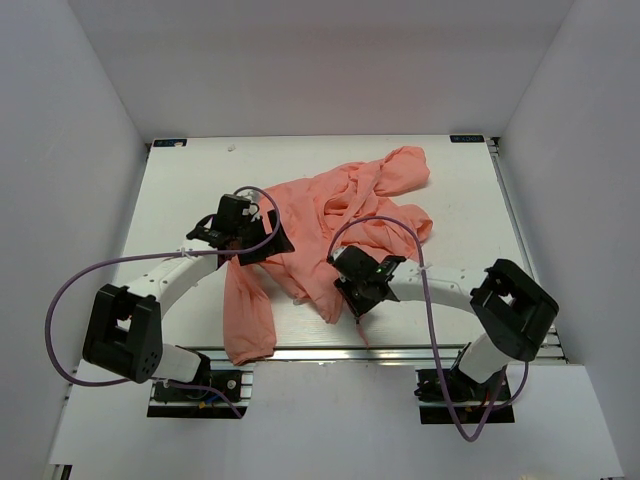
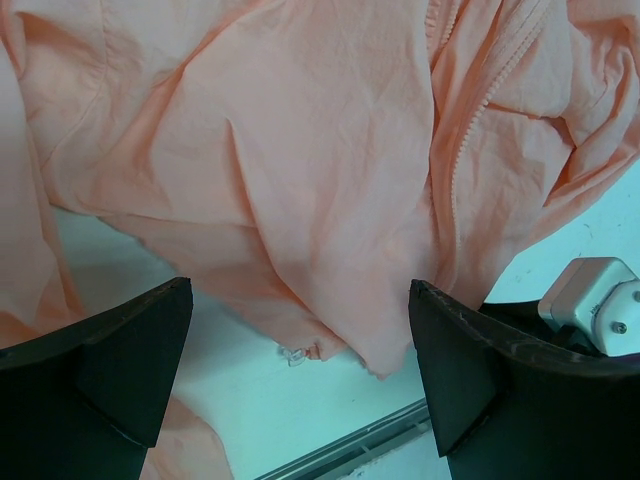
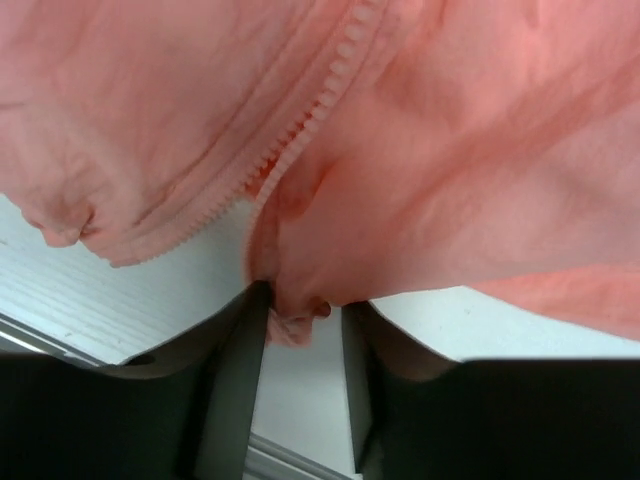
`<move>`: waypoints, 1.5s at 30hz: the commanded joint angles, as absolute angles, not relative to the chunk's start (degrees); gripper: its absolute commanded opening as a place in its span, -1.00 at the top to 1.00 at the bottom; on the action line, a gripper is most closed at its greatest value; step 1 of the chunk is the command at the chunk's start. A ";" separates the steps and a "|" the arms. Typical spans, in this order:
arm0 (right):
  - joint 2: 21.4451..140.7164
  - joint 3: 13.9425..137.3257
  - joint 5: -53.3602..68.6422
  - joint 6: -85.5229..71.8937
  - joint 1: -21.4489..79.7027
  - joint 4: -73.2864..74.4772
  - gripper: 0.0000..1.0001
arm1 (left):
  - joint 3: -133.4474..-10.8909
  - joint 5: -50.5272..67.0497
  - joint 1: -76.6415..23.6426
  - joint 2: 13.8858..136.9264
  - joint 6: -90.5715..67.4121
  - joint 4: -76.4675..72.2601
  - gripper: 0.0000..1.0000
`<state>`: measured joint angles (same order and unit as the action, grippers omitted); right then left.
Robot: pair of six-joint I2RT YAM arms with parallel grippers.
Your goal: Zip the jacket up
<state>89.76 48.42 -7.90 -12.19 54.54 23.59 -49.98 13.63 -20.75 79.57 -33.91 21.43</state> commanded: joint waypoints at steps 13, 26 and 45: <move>86.31 48.26 -8.53 -21.35 48.00 28.91 1.00 | -55.02 15.73 -23.20 77.25 -28.92 25.49 -0.96; 62.49 44.65 -12.40 -29.88 40.61 32.61 1.00 | -62.31 13.63 -44.29 89.47 -23.29 32.78 -0.96; 61.87 39.38 -8.09 -33.05 39.64 27.07 1.00 | -61.96 1.41 -51.76 96.93 -36.56 33.75 -0.82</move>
